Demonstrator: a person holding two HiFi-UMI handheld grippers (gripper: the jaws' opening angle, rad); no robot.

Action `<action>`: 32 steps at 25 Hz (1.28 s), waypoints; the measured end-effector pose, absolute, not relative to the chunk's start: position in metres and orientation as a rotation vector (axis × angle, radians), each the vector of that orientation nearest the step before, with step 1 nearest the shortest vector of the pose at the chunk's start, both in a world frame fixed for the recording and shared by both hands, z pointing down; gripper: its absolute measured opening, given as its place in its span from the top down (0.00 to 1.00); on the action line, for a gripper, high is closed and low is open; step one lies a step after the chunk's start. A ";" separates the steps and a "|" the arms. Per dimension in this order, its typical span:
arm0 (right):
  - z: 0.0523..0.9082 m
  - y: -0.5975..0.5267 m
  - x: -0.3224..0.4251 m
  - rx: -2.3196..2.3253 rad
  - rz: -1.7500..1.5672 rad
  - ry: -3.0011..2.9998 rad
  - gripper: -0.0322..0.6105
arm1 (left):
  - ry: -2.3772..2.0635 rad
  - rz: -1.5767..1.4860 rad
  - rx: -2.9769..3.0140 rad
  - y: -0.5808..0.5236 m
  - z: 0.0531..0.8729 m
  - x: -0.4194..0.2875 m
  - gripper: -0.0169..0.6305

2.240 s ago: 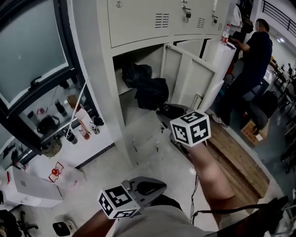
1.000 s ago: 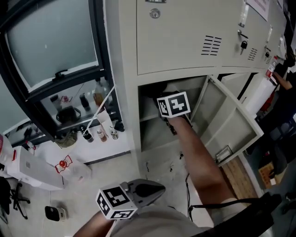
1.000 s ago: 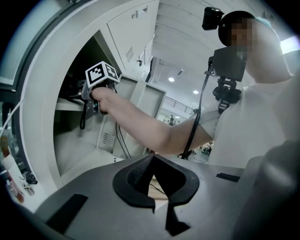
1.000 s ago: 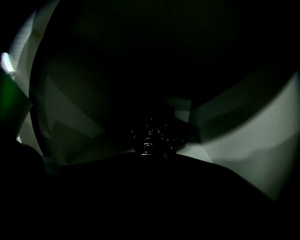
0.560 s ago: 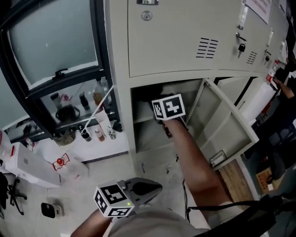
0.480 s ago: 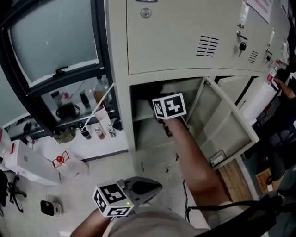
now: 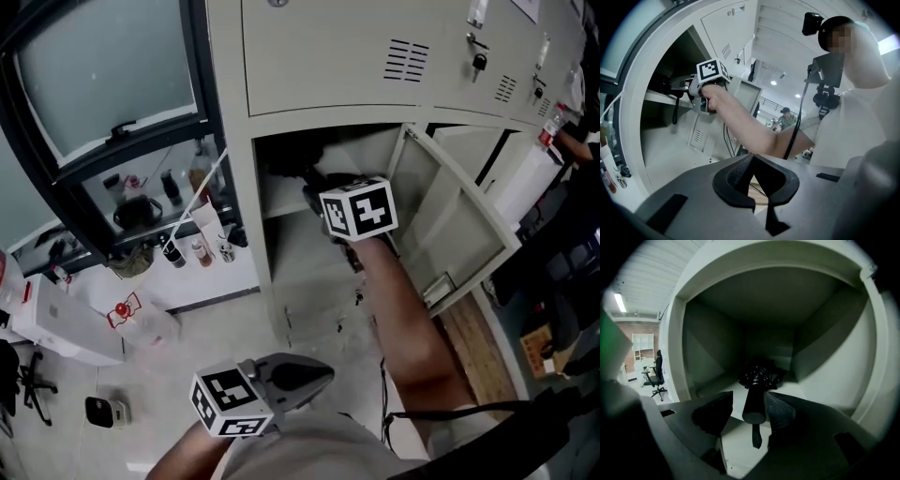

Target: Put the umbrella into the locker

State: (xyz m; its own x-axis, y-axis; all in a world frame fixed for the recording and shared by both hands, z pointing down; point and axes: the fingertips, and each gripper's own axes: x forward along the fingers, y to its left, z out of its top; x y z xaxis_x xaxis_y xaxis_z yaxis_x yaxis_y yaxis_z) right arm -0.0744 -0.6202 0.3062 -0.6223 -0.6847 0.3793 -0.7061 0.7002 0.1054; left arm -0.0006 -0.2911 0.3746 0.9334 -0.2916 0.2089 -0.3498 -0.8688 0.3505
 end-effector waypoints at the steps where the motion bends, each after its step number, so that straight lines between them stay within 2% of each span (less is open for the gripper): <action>1: 0.303 -0.611 -0.072 1.080 0.071 -2.528 0.64 | -0.450 0.210 2.708 -0.285 0.374 0.000 0.96; 12: 0.315 -0.491 -0.050 1.221 0.077 -2.499 0.65 | -0.367 0.206 2.736 -0.185 0.373 -0.028 0.96; 13: 0.320 -0.478 -0.049 1.227 0.090 -2.498 0.68 | -0.360 0.208 2.734 -0.174 0.374 -0.031 0.96; 15: 0.330 -0.451 -0.048 1.238 0.108 -2.492 0.81 | -0.341 0.212 2.733 -0.152 0.376 -0.036 0.96; 17: 0.338 -0.425 -0.051 1.229 0.123 -2.485 0.88 | -0.326 0.212 2.737 -0.133 0.376 -0.041 0.96; 22: 0.360 -0.359 -0.068 1.152 0.174 -2.501 0.91 | -0.306 0.194 2.738 -0.093 0.380 -0.049 0.96; 32: 0.389 -0.252 -0.088 1.064 0.197 -2.523 0.92 | -0.324 0.183 2.724 -0.039 0.394 -0.074 0.96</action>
